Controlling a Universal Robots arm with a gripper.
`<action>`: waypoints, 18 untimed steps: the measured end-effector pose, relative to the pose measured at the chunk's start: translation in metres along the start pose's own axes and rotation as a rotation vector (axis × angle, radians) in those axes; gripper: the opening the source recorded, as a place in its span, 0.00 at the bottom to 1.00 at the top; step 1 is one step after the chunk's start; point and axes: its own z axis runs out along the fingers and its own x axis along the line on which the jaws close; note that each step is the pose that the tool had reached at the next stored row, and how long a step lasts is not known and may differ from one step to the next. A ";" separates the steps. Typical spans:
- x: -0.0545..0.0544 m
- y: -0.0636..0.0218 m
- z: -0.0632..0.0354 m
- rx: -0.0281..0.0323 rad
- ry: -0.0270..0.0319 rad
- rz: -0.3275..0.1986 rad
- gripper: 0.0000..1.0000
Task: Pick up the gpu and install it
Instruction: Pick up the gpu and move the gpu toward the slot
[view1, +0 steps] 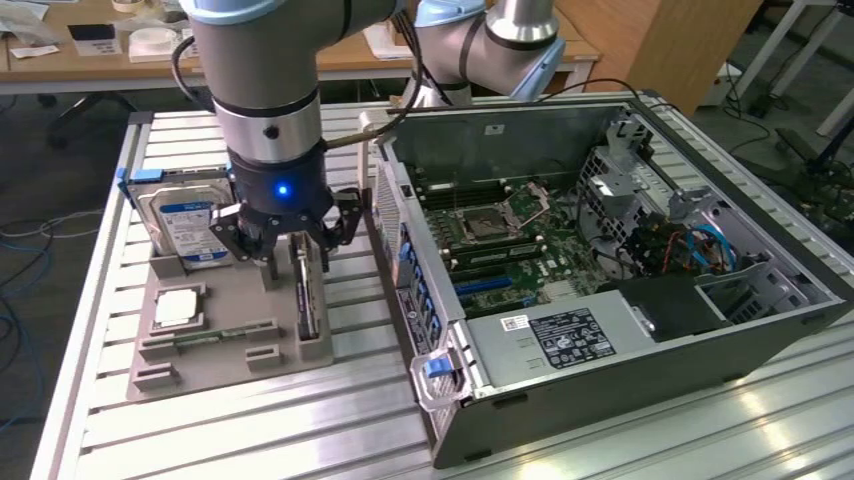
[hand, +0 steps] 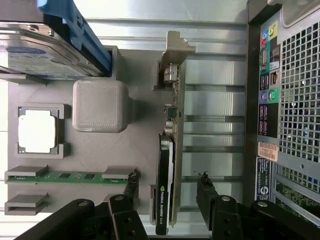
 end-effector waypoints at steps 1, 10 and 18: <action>0.000 -0.0001 0.0017 0.0003 -0.0003 0.006 0.59; 0.000 0.0010 0.0163 0.0023 0.0005 0.009 0.59; 0.001 0.0046 0.0281 0.0040 0.0043 0.007 0.59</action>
